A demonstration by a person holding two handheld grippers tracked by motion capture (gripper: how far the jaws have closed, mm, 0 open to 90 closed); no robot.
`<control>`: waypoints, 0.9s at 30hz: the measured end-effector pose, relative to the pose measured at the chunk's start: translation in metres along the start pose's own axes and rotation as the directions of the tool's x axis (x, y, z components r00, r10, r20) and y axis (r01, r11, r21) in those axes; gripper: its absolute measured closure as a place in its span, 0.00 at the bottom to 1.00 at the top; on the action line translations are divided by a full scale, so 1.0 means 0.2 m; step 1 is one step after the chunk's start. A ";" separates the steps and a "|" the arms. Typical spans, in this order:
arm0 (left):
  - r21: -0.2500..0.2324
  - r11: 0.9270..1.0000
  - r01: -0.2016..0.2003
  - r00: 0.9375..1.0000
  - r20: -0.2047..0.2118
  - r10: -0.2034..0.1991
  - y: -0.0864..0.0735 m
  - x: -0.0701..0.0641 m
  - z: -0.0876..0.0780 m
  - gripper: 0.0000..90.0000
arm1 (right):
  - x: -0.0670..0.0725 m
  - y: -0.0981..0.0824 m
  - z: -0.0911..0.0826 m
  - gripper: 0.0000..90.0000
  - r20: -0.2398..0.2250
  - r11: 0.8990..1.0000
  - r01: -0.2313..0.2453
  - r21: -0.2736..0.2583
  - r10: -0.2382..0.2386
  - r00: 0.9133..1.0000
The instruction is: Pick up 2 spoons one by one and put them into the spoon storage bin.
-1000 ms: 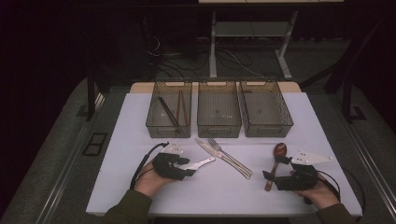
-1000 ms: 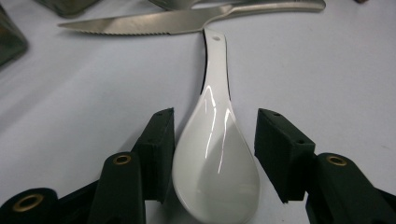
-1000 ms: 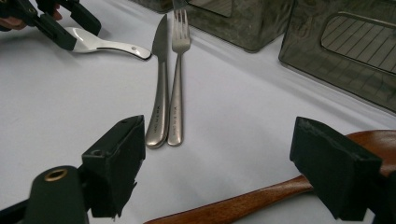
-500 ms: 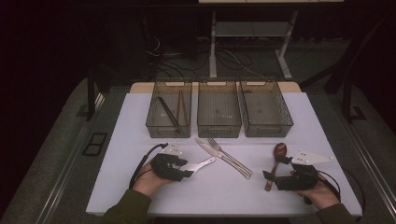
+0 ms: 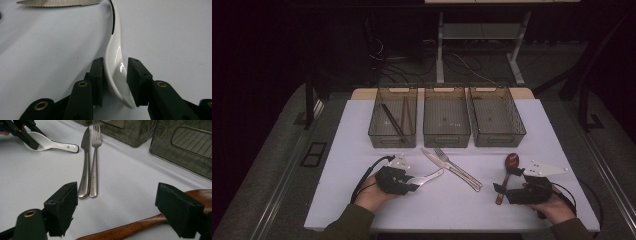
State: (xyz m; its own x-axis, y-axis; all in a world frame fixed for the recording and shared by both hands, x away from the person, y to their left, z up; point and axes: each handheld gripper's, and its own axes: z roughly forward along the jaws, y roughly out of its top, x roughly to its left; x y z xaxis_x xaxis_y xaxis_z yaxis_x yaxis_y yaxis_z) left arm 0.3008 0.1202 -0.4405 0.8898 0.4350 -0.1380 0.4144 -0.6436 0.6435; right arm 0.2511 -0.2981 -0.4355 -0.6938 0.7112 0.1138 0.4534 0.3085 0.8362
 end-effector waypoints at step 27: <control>-0.008 0.999 -0.036 0.998 -0.047 0.035 0.03 -0.03 -0.02 0.89 | 0.00 0.00 0.00 0.20 0.000 1.000 0.001 -0.002 -0.001 1.000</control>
State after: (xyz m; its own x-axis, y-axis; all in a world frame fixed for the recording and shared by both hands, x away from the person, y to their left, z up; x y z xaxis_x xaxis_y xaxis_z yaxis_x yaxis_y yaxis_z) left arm 0.2969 0.1162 -0.4328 0.8940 0.4409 -0.0797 0.3807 -0.6537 0.6540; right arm 0.2508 -0.2984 -0.4350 -0.6942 0.7109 0.1126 0.4514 0.3081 0.8374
